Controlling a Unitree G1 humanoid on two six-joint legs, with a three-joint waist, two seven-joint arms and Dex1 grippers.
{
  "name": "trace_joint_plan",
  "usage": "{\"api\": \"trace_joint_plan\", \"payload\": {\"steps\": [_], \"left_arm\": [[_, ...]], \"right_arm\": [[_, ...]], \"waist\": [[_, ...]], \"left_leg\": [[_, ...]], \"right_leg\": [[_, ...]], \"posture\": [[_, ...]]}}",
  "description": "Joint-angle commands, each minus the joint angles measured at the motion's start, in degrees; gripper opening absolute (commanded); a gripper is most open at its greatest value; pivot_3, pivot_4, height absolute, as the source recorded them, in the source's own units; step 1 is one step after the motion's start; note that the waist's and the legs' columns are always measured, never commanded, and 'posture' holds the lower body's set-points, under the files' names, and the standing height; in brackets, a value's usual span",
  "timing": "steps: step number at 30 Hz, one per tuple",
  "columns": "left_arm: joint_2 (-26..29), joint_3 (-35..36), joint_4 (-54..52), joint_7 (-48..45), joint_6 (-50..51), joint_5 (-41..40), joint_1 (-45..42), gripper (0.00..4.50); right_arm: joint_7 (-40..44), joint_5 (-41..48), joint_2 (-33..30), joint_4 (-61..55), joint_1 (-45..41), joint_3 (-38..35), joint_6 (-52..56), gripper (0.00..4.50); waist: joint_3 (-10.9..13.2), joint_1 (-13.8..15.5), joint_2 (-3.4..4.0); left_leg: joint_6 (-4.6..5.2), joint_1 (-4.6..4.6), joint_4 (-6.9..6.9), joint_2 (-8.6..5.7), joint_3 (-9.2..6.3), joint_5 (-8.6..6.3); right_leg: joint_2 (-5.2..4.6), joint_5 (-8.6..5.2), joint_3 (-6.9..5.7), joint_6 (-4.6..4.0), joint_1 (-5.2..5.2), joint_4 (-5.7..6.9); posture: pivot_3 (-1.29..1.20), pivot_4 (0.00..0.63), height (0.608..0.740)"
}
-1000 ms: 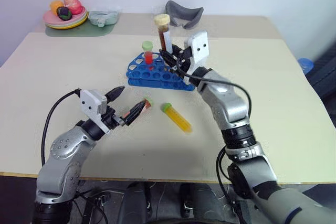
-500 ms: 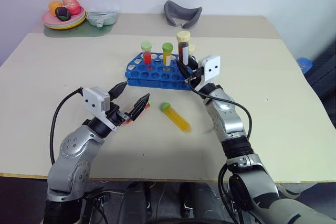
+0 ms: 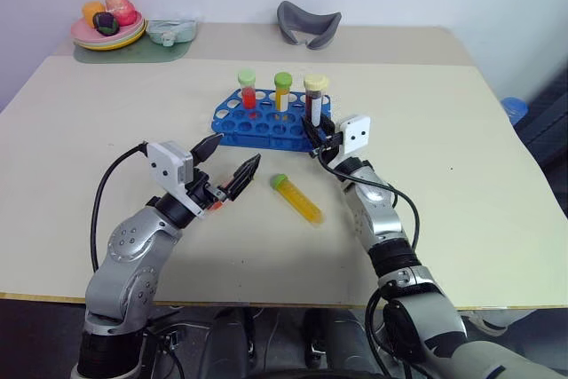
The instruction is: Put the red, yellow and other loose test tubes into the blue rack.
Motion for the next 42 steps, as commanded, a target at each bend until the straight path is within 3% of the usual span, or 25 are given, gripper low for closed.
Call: {"api": "trace_joint_plan", "payload": {"steps": [1,16,33,40,42], "left_arm": [[0.1,0.1,-2.4,-0.3,-0.4,-1.0,-0.5,4.5],[-0.1,-0.5,-3.7,0.5,1.1,-1.7,-0.8,4.5],[-0.1,-0.6,-3.5,0.2,1.3,-2.0,-1.1,4.5],[0.1,-0.6,-4.0,0.3,1.7,-2.1,-1.2,4.5],[0.1,-0.6,-4.0,0.3,1.7,-2.1,-1.1,4.5]], "right_arm": [[-0.4,0.0,0.6,1.5,-2.2,-1.2,-2.5,0.86],[-0.1,0.2,0.3,10.9,-6.1,-3.7,-7.8,0.86],[2.8,1.1,0.4,11.1,-3.3,-4.4,-8.8,0.86],[3.5,1.3,0.8,10.4,-3.1,-4.5,-8.9,4.18],[3.4,1.2,0.9,9.8,-3.2,-4.5,-8.9,4.43]], "waist": [[0.0,0.0,0.0],[0.0,0.1,0.01],[0.0,0.2,0.01],[0.0,0.1,0.01],[0.0,0.1,0.01]], "left_leg": [[0.0,0.0,0.01,0.0,0.0,0.0],[0.0,0.0,0.07,0.0,-0.02,0.0],[0.0,0.0,0.11,0.0,-0.04,0.0],[0.0,0.0,0.11,0.0,-0.04,0.0],[0.0,0.0,0.12,0.0,-0.04,0.0]], "right_leg": [[0.0,0.0,0.0,0.0,0.0,0.0],[0.0,0.0,0.0,0.0,0.01,0.06],[0.0,0.0,0.0,0.0,0.03,0.08],[0.0,0.0,0.0,0.0,0.03,0.09],[0.01,0.0,0.0,0.0,0.03,0.09]], "posture": [[0.0,0.15,0.679],[0.0,0.15,0.679],[0.0,0.15,0.679],[0.0,0.15,0.679],[0.0,0.15,0.679]]}}
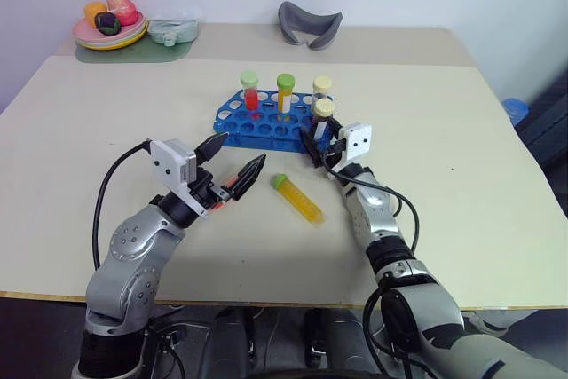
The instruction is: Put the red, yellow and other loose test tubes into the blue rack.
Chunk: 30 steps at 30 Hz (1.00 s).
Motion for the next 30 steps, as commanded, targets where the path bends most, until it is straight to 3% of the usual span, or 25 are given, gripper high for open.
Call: {"api": "trace_joint_plan", "payload": {"steps": [1,10,14,20,25,30], "left_arm": [[0.2,0.0,-2.4,0.0,0.0,-0.9,-0.5,4.5],[0.7,1.1,-1.6,-0.9,-1.2,-0.5,0.8,4.5],[3.2,4.7,-0.2,-2.5,-2.2,-0.6,1.8,4.5],[9.5,9.1,2.1,-7.6,-2.7,-0.6,4.1,4.5],[14.8,9.7,3.6,-13.7,-0.6,-2.8,5.5,4.5],[20.0,7.7,5.5,-22.0,-0.5,-3.2,6.7,4.5]], "right_arm": [[0.1,0.7,0.4,-3.0,-0.3,-0.5,-1.3,4.43],[5.1,2.2,-3.6,-16.4,3.8,0.6,4.0,4.43],[6.7,3.6,-9.8,-27.2,8.3,-0.4,14.8,4.43],[10.1,13.8,-24.6,-48.6,15.7,-3.6,46.1,4.43],[5.0,18.9,-34.9,-65.7,11.8,-3.0,74.6,4.43],[-0.2,30.7,-30.7,-76.3,0.8,-0.8,106.2,4.43]], "waist": [[0.0,0.0,0.0],[0.0,0.1,0.0],[0.0,0.2,0.01],[0.0,0.2,0.04],[0.0,-0.2,0.12],[0.0,-0.1,0.18]], "left_leg": [[0.0,0.0,0.0,0.0,0.0,0.0],[0.0,0.0,0.02,0.0,-0.09,0.0],[0.0,0.0,0.02,0.0,-0.19,0.0],[0.01,0.0,0.02,-0.01,-0.24,-0.01],[0.01,0.13,-0.06,0.02,-0.25,-0.01],[0.01,0.14,-0.18,0.03,-0.25,-0.01]], "right_leg": [[0.0,0.0,0.0,0.0,0.0,0.0],[-0.01,0.0,0.0,0.0,0.01,0.0],[0.0,0.0,0.0,0.0,0.02,0.0],[-0.01,0.0,-0.01,-0.01,0.03,-0.01],[0.02,-0.01,-0.01,-0.03,0.08,-0.03],[0.04,-0.03,-0.01,-0.06,0.05,-0.07]], "posture": [[0.0,0.15,0.679],[0.0,0.15,0.679],[0.0,0.15,0.679],[0.0,0.15,0.679],[0.0,0.15,0.679],[0.0,0.15,0.679]]}}
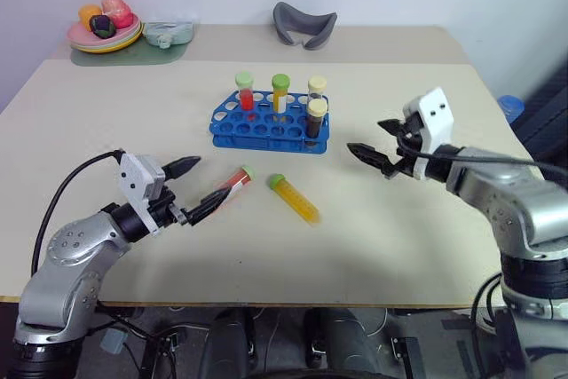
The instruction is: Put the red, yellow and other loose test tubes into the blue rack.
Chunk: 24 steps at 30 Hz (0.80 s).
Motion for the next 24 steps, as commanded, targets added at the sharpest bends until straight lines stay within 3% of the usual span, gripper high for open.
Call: {"api": "trace_joint_plan", "payload": {"steps": [1,4,10,14,24], "left_arm": [[2.5,-0.1,0.5,-5.8,-0.7,-1.1,0.5,4.5],[3.6,-0.9,0.9,-9.2,-1.1,-1.0,0.8,4.5],[3.8,-3.6,-1.5,-13.0,-2.0,-0.4,3.2,4.5],[3.5,-5.1,-3.6,-13.7,-2.9,0.4,5.3,4.5],[3.1,-7.7,-2.1,-16.8,-8.9,3.4,8.6,4.5]], "right_arm": [[-4.0,6.8,5.5,-8.1,-6.4,1.9,19.8,4.43],[-9.2,7.9,8.4,-9.4,-9.1,6.9,27.0,4.43],[-19.8,8.2,5.5,-9.8,-9.9,20.4,27.4,4.43],[-24.9,9.1,5.3,-7.4,-8.9,21.5,27.4,4.43],[-35.3,25.2,5.9,0.2,-10.2,20.2,27.4,4.43]], "waist": [[0.0,0.1,0.0],[0.0,0.6,-0.02],[0.0,0.2,-0.02],[0.0,0.2,-0.02],[0.0,0.3,-0.02]], "left_leg": [[0.0,0.0,0.0,0.0,-0.01,0.0],[0.01,-0.04,0.0,-0.03,-0.03,0.0],[0.11,-0.12,0.05,-0.12,-0.02,-0.06],[0.07,-0.11,0.03,-0.09,-0.03,-0.03],[0.09,-0.11,0.03,-0.08,-0.01,-0.05]], "right_leg": [[0.0,0.0,0.0,0.0,0.01,0.0],[-0.06,0.0,-0.04,0.0,0.03,-0.05],[-0.18,0.02,-0.13,0.03,0.03,-0.09],[-0.14,0.02,-0.13,0.03,0.03,-0.09],[-0.12,0.02,-0.13,0.03,0.03,-0.09]], "posture": [[0.0,0.15,0.679],[0.0,0.15,0.679],[0.0,0.15,0.679],[0.0,0.15,0.679],[0.0,0.15,0.679]]}}
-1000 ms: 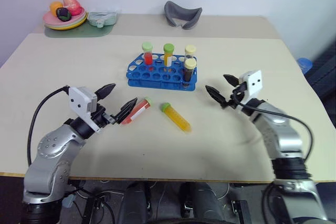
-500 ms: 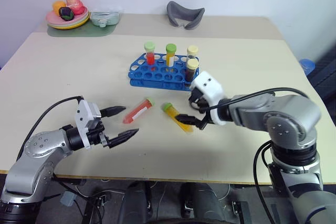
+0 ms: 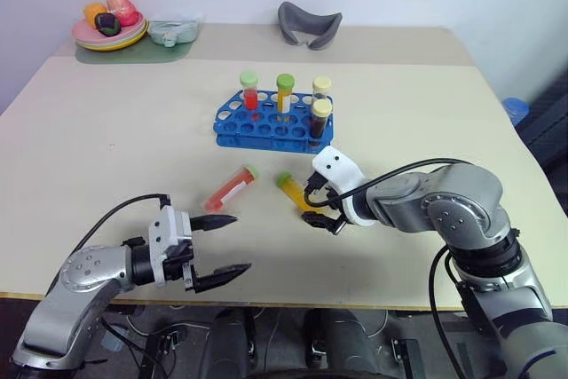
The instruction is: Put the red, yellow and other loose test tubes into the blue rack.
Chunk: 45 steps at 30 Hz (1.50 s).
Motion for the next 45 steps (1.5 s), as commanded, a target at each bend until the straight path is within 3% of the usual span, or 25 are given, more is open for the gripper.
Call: {"api": "trace_joint_plan", "payload": {"steps": [1,17,27,41,45], "left_arm": [[-0.5,-0.3,-0.6,-0.3,-2.3,0.5,-0.3,4.5],[-1.8,-1.5,0.4,0.5,-3.3,1.3,-1.6,4.5],[-2.2,-1.4,0.2,1.3,-3.6,1.5,-0.9,4.5],[-2.3,-1.6,1.3,1.3,-4.7,2.0,-1.1,4.5],[-2.4,-1.8,1.1,1.6,-4.4,1.9,-1.3,4.5]], "right_arm": [[-5.3,5.7,0.0,1.5,-1.6,-0.8,0.4,4.43],[-22.7,20.2,1.9,16.8,-8.7,4.1,0.4,4.43],[-29.4,27.8,0.3,19.6,-10.2,8.4,0.4,4.43],[-35.7,31.5,1.0,21.5,-12.1,10.0,0.4,4.43],[-36.3,32.0,1.3,21.8,-12.2,9.9,0.4,3.13]], "waist": [[0.0,0.1,0.0],[0.0,-0.1,0.01],[0.0,-0.1,0.01],[0.0,-0.1,0.02],[0.0,-0.1,0.02]], "left_leg": [[0.02,0.0,0.0,0.0,0.0,-0.01],[0.14,0.0,0.0,0.02,0.0,-0.08],[0.17,0.0,0.0,0.03,-0.01,-0.09],[0.27,0.0,0.0,0.04,-0.01,-0.15],[0.28,0.0,0.0,0.04,-0.01,-0.16]], "right_leg": [[-0.01,0.0,0.0,0.0,0.01,0.0],[0.0,0.0,0.0,0.0,0.0,0.01],[0.0,0.0,0.0,0.0,0.01,0.0],[-0.01,0.0,0.0,0.0,0.01,-0.01],[-0.01,0.0,0.0,0.0,0.01,-0.01]], "posture": [[0.0,0.15,0.679],[0.0,0.15,0.679],[0.0,0.15,0.679],[0.0,0.15,0.679],[0.0,0.15,0.679]]}}
